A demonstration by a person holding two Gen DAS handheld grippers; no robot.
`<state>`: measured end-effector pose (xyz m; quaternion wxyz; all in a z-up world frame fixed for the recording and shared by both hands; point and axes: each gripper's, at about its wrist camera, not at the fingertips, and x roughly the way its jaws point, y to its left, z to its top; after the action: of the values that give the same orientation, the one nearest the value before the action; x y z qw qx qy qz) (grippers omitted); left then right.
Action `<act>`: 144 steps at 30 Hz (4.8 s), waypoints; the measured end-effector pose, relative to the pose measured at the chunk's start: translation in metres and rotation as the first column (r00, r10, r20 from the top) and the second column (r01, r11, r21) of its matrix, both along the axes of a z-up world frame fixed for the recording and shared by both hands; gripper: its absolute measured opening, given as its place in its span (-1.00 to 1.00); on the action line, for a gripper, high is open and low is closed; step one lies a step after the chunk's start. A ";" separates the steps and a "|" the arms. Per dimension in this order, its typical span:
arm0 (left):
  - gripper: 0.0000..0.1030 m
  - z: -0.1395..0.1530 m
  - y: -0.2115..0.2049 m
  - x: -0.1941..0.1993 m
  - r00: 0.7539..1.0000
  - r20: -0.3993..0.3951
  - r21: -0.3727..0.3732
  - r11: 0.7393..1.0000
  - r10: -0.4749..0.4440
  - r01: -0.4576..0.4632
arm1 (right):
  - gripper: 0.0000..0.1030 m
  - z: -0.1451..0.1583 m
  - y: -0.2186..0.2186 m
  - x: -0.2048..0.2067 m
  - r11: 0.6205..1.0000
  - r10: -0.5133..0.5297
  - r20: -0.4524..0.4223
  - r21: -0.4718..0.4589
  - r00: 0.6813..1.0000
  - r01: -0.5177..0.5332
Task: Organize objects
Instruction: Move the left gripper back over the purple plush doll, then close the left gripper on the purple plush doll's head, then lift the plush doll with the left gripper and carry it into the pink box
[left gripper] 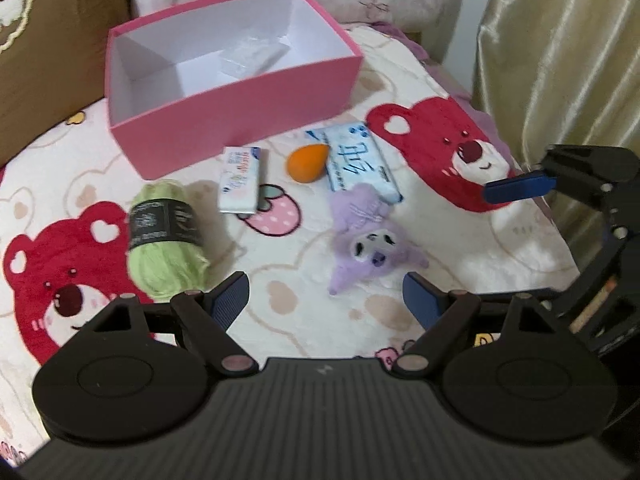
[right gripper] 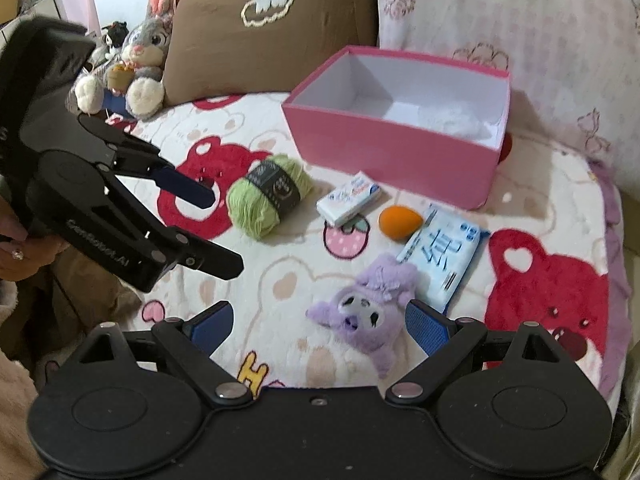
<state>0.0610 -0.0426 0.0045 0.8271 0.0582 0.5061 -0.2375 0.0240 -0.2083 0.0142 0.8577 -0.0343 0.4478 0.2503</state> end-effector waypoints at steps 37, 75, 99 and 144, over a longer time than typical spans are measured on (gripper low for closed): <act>0.64 -0.108 -0.013 0.033 0.996 -0.046 -0.217 0.972 0.081 -0.089 | 0.58 -0.103 0.027 0.021 0.991 -0.060 0.046 -0.117 0.997 0.065; -0.43 -0.128 -0.016 0.026 0.989 -0.127 -0.329 0.937 0.075 -0.114 | 0.03 -0.115 0.005 0.029 0.990 -0.137 -0.063 -0.049 0.989 0.134; -0.44 -0.045 0.010 -0.003 0.985 -0.168 -0.308 0.947 0.037 -0.089 | 0.04 -0.042 0.025 0.000 0.997 -0.078 -0.094 -0.011 0.993 0.078; -0.43 0.074 0.029 0.119 0.981 -0.052 -0.326 0.925 0.188 -0.195 | 0.03 0.084 0.046 0.132 0.991 -0.040 0.071 -0.127 0.997 0.048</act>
<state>0.1797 -0.0131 0.0785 0.8392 -0.1329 0.4709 -0.2374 0.1558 -0.1628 0.0984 0.8738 -0.0880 0.4341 0.2007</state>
